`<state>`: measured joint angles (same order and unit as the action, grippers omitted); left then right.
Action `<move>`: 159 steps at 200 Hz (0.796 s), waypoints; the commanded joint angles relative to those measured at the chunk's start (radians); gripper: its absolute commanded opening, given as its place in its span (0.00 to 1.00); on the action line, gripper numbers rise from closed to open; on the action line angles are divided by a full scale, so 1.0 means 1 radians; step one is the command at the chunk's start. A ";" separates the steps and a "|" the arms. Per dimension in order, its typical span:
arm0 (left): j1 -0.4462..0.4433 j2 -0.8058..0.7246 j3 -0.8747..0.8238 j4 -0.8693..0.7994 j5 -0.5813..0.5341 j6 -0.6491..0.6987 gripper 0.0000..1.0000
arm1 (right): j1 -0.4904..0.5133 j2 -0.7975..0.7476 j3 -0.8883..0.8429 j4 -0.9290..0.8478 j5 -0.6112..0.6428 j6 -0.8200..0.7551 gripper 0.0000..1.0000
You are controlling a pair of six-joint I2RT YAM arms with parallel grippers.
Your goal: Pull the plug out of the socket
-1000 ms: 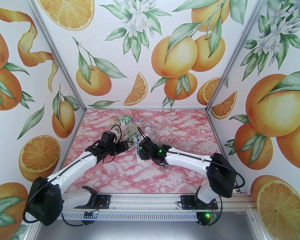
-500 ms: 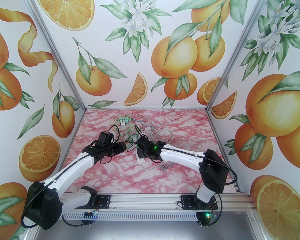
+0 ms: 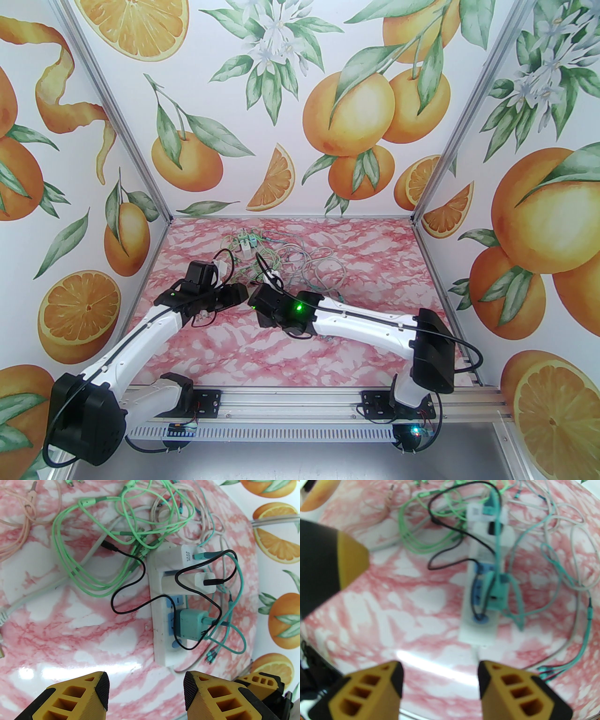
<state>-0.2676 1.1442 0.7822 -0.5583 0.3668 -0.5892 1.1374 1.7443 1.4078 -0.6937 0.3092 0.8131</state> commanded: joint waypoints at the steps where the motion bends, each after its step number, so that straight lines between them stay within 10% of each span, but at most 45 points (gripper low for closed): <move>1: 0.016 -0.011 0.052 -0.037 0.032 0.050 0.58 | -0.030 0.074 0.013 0.034 -0.018 0.049 0.59; 159: 0.065 0.093 0.069 0.021 0.032 0.020 0.58 | -0.180 0.060 -0.083 0.082 -0.149 -0.068 0.59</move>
<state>-0.2096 1.2297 0.8265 -0.5755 0.3931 -0.5648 0.9382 1.8332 1.3346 -0.6014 0.1741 0.7536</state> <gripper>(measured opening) 0.580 0.606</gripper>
